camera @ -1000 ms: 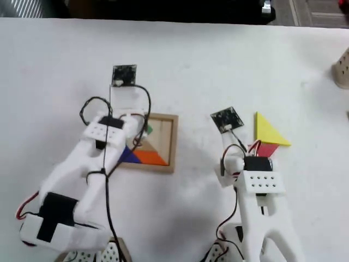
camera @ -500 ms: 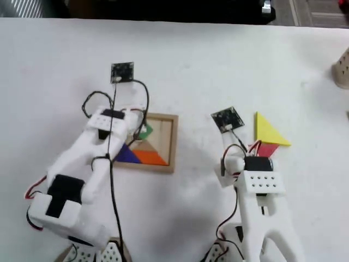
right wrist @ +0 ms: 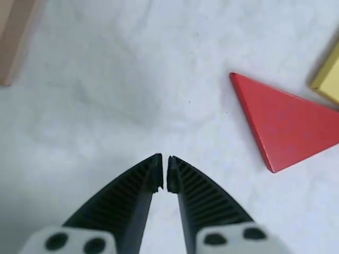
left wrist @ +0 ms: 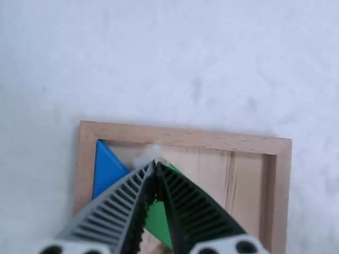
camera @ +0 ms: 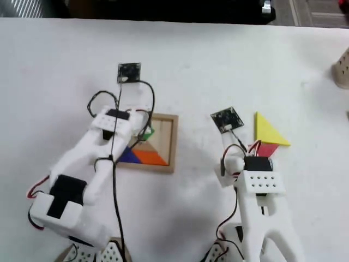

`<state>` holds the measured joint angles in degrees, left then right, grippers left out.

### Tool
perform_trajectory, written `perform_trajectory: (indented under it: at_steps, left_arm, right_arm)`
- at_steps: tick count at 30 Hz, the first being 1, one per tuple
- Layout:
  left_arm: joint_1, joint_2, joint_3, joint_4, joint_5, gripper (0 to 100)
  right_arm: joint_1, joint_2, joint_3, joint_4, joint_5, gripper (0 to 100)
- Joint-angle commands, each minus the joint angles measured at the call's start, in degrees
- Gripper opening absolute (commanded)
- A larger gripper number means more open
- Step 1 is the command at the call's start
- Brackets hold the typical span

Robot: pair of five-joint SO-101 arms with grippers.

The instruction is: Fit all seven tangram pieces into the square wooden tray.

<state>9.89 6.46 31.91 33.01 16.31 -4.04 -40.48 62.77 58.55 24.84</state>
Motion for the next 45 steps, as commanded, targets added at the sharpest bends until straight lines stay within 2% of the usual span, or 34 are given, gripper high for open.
perform_trajectory:
  at_steps: [1,4,10,15,26,31,37,41,45]
  left_arm:
    - [2.2,-0.6,-3.3,-0.1,0.3,2]
    - [3.6,-0.5,-3.8,-1.1,0.2,2]
    - [7.1,-0.3,0.2,-8.6,0.3,2]
    - [7.2,-0.4,1.0,-8.6,0.6,2]
    - [6.6,-0.6,0.6,4.7,0.3,2]
    - [4.4,-2.2,-1.8,12.0,0.2,2]
    - [2.8,-6.8,-0.8,14.9,-1.1,2]
    - [3.6,-8.8,0.1,12.0,-5.3,2]
    - [4.1,-6.1,0.3,2.6,-2.9,2]
  right_arm:
    - [0.5,-1.0,-0.3,-0.8,0.7,1.8]
    - [0.7,-1.0,-0.3,-0.8,0.7,1.8]
    - [1.9,-1.1,-0.3,-0.7,0.7,1.8]
    - [2.4,-1.0,-0.3,-0.7,2.0,1.8]
    - [2.4,-1.0,1.1,-4.0,2.7,1.8]
    - [2.4,-1.0,1.5,-5.1,2.7,1.8]
    - [2.4,-1.0,1.6,-5.2,2.7,1.8]
    - [2.4,-1.0,1.6,-5.2,2.7,1.8]
    - [2.4,-1.0,1.6,-5.1,2.7,1.8]
